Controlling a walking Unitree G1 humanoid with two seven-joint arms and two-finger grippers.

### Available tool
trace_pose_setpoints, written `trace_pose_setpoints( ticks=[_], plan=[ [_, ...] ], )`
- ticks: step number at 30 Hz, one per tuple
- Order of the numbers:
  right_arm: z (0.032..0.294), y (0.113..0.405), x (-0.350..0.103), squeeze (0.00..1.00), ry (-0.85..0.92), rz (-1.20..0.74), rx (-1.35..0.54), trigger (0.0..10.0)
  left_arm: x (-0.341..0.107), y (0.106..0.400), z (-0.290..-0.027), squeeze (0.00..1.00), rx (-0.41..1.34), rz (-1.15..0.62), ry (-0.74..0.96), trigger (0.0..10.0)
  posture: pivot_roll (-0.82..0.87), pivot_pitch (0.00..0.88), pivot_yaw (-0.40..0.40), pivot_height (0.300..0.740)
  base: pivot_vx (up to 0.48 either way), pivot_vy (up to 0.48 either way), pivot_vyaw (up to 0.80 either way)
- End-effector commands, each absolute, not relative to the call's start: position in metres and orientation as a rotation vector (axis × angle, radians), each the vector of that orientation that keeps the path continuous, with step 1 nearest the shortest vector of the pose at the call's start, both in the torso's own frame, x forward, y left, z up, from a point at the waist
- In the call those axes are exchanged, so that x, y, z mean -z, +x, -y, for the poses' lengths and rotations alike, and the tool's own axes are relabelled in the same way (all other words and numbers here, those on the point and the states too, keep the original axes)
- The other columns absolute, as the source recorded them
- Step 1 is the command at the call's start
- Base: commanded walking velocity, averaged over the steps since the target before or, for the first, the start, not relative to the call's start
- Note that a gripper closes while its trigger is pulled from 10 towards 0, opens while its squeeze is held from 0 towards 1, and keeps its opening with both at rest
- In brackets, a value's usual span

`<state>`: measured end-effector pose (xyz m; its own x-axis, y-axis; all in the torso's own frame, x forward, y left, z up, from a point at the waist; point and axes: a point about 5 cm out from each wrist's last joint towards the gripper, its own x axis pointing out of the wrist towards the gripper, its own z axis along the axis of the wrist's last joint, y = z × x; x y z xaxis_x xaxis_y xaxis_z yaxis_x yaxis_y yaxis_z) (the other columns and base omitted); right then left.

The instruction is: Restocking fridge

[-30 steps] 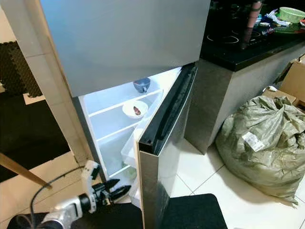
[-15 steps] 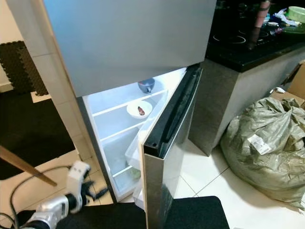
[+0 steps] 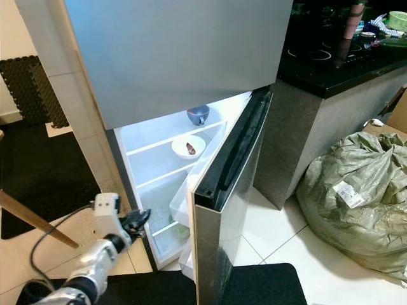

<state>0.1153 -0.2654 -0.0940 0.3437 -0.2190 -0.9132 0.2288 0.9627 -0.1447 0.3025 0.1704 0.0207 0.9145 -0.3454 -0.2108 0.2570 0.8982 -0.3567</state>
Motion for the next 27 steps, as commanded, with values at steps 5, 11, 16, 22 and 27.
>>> trace_pose_setpoints(
  ticks=[5,11,16,22,27],
  plan=[
    [0.265,0.114,0.095,0.00,0.006,-1.198,0.286,10.0,-0.022,0.305,-0.136,0.00,0.428,-0.279,-0.355,10.0,-0.05,0.000,-0.017,0.740,0.000,0.000,0.00],
    [0.265,0.113,0.095,0.00,0.007,-1.198,0.287,10.0,-0.028,0.308,-0.110,0.00,0.512,-0.253,-0.394,10.0,-0.05,0.000,-0.016,0.740,0.000,0.000,0.00],
    [0.266,0.114,0.094,0.00,0.006,-1.197,0.288,10.0,-0.038,0.306,-0.075,0.00,0.692,-0.222,-0.396,10.0,-0.06,0.000,-0.015,0.740,0.000,0.000,0.00],
    [0.266,0.114,0.094,0.00,0.006,-1.196,0.288,10.0,-0.047,0.299,-0.042,0.00,0.901,-0.193,-0.393,10.0,-0.06,0.000,-0.010,0.740,0.000,0.000,0.00],
    [0.265,0.114,0.095,0.00,0.007,-1.200,0.287,10.0,-0.062,0.284,-0.001,0.00,1.183,-0.147,-0.408,10.0,-0.06,0.000,-0.006,0.740,0.000,0.000,0.00]
  ],
)
